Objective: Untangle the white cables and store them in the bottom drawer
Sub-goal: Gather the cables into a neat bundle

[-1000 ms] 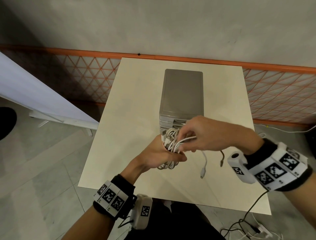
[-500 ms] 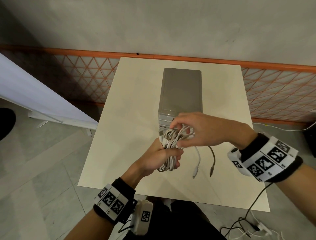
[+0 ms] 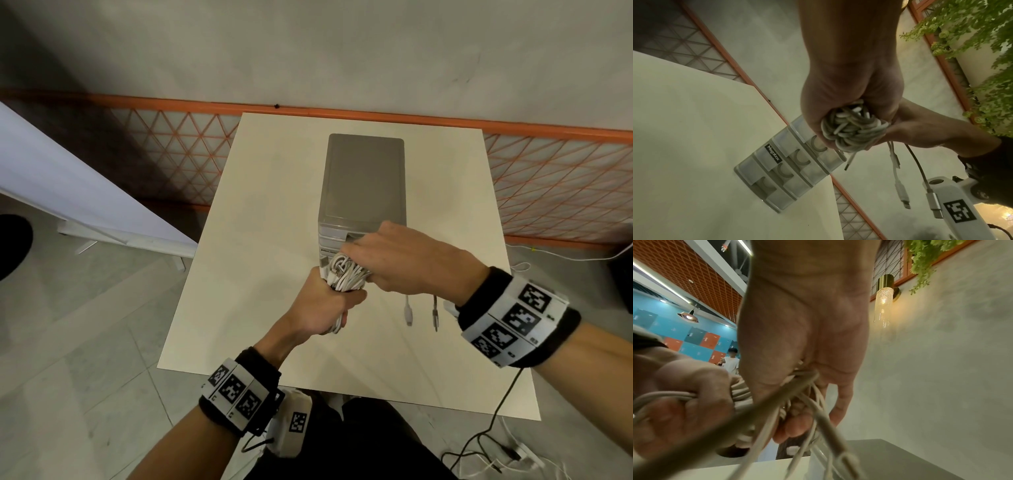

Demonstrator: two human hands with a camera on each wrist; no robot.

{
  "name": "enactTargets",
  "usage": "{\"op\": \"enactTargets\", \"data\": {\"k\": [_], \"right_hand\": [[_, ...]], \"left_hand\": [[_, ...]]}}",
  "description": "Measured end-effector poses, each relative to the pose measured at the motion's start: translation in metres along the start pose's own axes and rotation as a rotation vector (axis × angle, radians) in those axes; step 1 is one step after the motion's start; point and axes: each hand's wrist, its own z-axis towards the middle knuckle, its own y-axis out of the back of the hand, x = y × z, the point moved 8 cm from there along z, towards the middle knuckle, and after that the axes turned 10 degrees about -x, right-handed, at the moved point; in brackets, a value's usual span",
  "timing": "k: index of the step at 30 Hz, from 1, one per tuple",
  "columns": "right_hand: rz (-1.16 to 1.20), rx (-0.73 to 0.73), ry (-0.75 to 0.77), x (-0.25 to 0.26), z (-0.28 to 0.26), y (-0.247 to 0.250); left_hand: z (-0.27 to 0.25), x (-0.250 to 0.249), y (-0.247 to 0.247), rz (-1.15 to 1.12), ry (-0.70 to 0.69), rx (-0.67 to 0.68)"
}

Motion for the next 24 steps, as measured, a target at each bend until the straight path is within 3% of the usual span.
{"op": "enactTargets", "data": {"k": [5,7,12,17,24], "right_hand": [[-0.020,0.010,-0.004,-0.001,0.000,0.005],[0.047,-0.052,-0.023,-0.004,-0.001,0.008],[0.612,-0.359,-0.299,-0.036,-0.014,0.007],[0.726,-0.464,-0.378,-0.029,-0.021,-0.003],[0.928,-0.666,-0.646,-0.012,-0.013,-0.014]], "left_hand": [[0.001,-0.001,-0.005,-0.026,0.015,-0.004],[0.001,-0.002,-0.002,-0.058,0.009,-0.037],[0.006,-0.009,0.026,-0.229,-0.006,-0.158],[0.006,-0.013,0.038,-0.346,-0.005,-0.206],[0.005,-0.021,0.028,-0.453,0.021,-0.200]]}}
